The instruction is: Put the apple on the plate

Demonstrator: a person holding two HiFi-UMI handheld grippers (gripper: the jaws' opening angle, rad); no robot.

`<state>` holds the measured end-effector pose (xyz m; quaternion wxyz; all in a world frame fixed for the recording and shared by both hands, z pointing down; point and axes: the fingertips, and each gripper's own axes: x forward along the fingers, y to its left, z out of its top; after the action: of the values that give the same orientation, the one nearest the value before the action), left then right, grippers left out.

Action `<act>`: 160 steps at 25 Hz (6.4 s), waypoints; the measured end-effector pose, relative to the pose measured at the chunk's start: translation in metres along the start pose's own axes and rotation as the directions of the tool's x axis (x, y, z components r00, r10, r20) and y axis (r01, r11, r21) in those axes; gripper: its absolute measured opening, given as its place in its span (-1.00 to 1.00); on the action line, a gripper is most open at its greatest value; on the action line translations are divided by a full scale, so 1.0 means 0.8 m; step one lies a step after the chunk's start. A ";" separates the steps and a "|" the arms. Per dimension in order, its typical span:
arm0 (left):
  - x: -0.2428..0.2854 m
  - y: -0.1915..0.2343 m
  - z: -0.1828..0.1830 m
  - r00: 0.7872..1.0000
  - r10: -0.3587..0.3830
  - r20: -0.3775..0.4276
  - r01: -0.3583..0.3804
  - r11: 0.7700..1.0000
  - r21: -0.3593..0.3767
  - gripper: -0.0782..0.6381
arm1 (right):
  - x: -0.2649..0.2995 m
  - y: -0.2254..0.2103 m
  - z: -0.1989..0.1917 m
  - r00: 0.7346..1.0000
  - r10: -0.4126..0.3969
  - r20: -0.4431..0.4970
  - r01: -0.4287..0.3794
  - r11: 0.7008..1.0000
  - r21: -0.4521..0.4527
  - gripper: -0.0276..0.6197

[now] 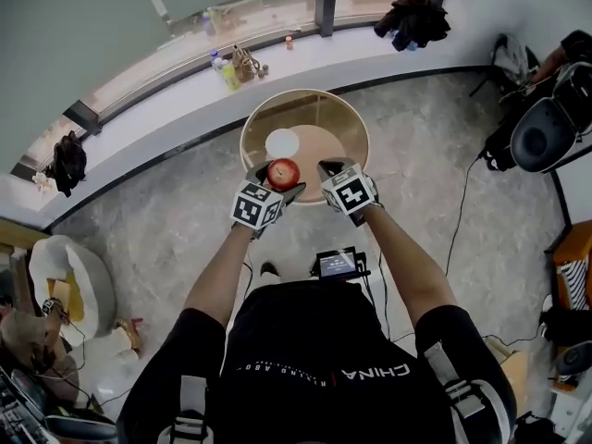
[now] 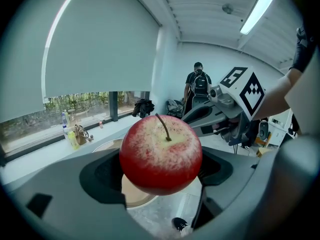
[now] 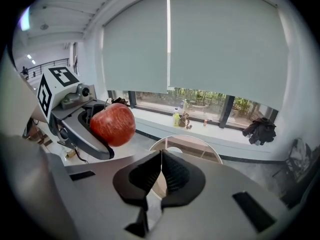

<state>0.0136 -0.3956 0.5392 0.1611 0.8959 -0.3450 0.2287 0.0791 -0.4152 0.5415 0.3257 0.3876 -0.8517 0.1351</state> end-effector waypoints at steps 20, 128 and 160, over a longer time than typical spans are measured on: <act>-0.025 0.075 0.022 1.000 -0.020 0.008 0.020 1.000 0.004 0.41 | 0.043 0.017 0.066 1.000 -0.024 0.014 0.024 1.000 0.000 -0.83; -0.187 -0.014 -0.112 0.996 0.035 0.076 -0.035 0.999 -0.011 -0.73 | -0.034 0.169 -0.024 0.999 0.000 0.040 -0.006 0.988 0.156 -0.83; -0.213 -0.179 -0.136 0.999 0.031 0.022 -0.032 0.999 0.042 -0.73 | -0.190 0.223 -0.113 0.999 0.008 0.047 -0.014 0.991 0.134 -0.83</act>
<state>-0.0317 -0.1527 0.5231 0.1346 0.8959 -0.3559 0.2293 0.0604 -0.1658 0.5131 0.2781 0.4070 -0.8502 0.1849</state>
